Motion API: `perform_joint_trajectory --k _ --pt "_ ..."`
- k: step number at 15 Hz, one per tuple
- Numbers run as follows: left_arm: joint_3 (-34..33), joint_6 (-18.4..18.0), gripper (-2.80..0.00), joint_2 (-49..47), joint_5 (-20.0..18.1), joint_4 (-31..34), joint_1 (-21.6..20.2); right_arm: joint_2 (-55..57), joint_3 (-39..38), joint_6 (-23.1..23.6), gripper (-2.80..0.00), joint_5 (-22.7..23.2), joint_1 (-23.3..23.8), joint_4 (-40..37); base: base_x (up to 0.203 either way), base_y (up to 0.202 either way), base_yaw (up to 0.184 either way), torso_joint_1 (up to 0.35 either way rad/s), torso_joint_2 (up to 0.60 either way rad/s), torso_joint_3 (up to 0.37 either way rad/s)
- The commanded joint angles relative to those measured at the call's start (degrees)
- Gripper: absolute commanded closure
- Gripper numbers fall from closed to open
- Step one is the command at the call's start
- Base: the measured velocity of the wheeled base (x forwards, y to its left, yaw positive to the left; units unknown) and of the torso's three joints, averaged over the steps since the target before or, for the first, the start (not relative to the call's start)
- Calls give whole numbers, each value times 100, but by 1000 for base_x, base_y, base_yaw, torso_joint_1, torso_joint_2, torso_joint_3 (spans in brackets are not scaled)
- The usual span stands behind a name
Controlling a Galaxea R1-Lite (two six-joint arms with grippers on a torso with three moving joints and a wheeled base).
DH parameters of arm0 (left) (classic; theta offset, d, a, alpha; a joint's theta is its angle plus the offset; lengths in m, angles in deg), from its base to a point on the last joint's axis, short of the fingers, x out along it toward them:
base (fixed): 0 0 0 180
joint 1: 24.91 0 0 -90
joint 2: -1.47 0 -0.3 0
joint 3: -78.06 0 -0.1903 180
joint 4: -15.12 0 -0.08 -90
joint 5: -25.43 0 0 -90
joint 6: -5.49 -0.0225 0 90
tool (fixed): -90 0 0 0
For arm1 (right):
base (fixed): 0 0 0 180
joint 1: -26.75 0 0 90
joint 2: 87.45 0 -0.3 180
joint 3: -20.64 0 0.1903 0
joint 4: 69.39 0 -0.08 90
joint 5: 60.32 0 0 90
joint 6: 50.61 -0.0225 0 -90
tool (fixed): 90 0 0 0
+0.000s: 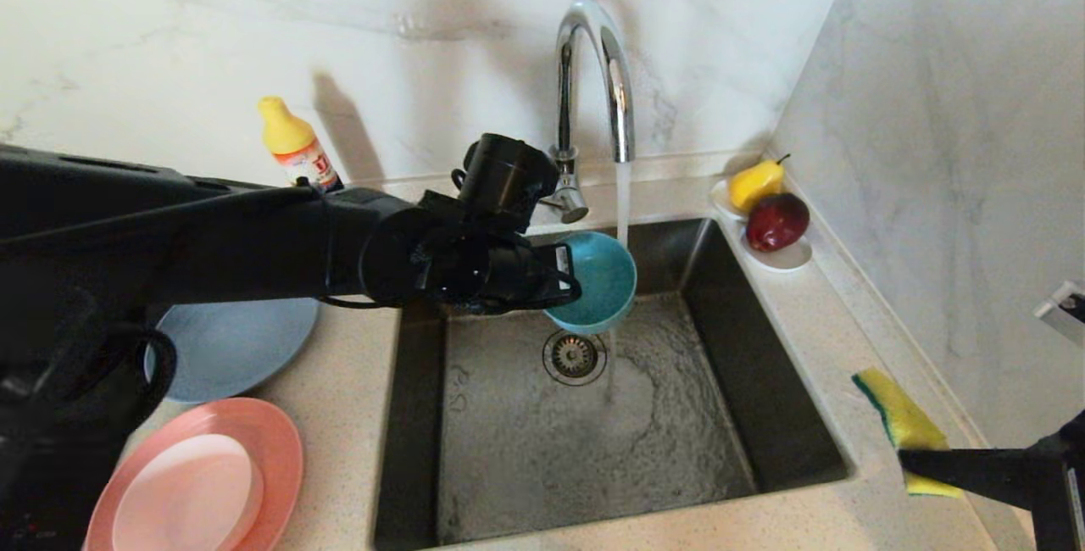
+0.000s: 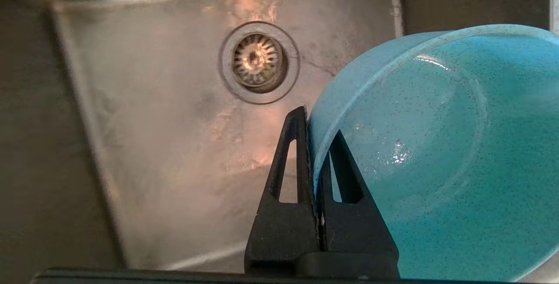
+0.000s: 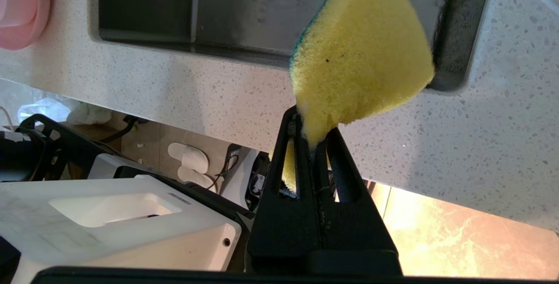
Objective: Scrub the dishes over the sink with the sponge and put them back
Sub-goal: Wash the bowl
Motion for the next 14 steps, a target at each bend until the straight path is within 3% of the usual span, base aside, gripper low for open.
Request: perform_joint_trajectory --k 1,14 --pt "268 64 0 -424 20 15 76 -9 -3 -9 0 12 -2 -5 0 0 0 0 0 0" --pt "369 319 0 -576 33 7 259 -52 -29 -16 0 12 -2 -5 0 0 0 0 0 0"
